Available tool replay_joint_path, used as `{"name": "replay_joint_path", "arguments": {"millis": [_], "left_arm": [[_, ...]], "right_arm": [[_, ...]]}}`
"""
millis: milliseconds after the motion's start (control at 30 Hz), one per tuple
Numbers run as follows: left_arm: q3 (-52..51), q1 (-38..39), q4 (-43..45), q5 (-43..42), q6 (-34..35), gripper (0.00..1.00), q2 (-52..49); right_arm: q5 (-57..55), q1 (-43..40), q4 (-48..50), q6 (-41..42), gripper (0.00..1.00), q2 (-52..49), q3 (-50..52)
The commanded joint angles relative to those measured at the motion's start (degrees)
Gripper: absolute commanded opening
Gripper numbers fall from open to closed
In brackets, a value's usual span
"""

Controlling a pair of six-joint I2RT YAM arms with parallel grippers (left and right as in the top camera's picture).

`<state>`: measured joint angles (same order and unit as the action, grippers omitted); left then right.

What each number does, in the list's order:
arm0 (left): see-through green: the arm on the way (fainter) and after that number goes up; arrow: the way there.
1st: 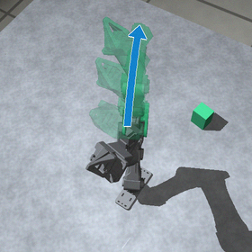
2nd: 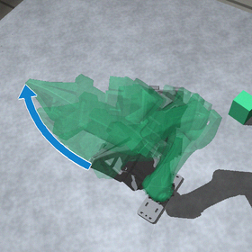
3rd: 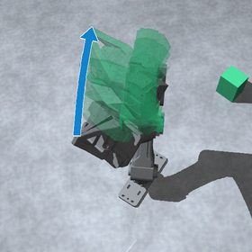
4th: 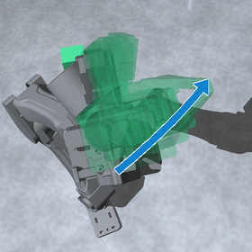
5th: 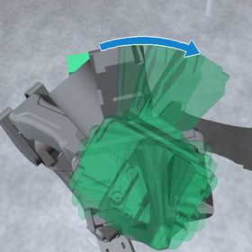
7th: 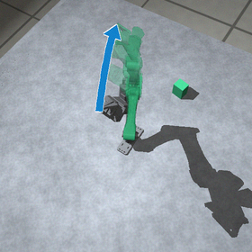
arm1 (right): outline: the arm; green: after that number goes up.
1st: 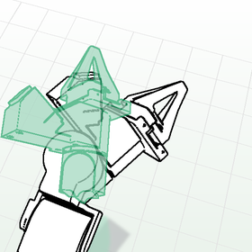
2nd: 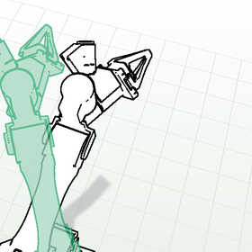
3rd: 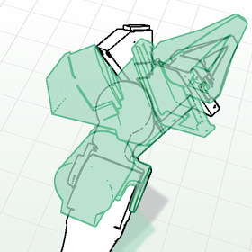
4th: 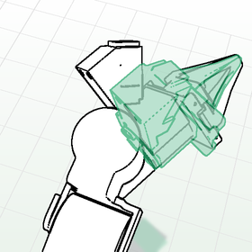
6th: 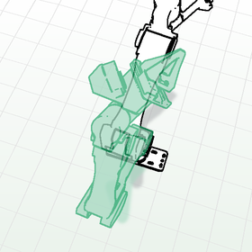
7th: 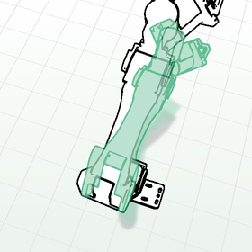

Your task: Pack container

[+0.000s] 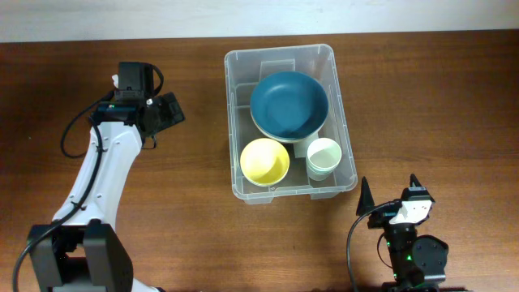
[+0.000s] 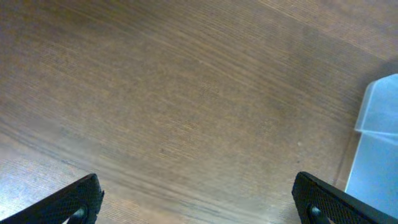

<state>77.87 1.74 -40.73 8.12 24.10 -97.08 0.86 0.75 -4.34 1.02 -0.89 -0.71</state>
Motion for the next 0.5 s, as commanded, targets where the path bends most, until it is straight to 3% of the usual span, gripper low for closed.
{"name": "replay_joint_path", "arguments": {"millis": [0,167,267,467], "left_arm": [[0.0,-0.15,4.5,-3.52,0.11,0.99,0.66],[0.02,-0.15,16.63,-7.93,0.09,0.99,3.65],[0.02,-0.15,16.28,-6.71,-2.27,1.0,9.92],[0.0,-0.15,9.33,-6.64,-15.04,0.99,27.65]], "right_arm": [[-0.28,0.26,-0.2,-0.35,0.99,0.68,0.39],[-0.28,0.26,-0.17,-0.35,0.99,0.68,0.39],[-0.28,0.26,-0.17,-0.35,0.99,0.68,0.39],[-0.28,0.26,-0.2,-0.35,0.99,0.68,0.39]]}}
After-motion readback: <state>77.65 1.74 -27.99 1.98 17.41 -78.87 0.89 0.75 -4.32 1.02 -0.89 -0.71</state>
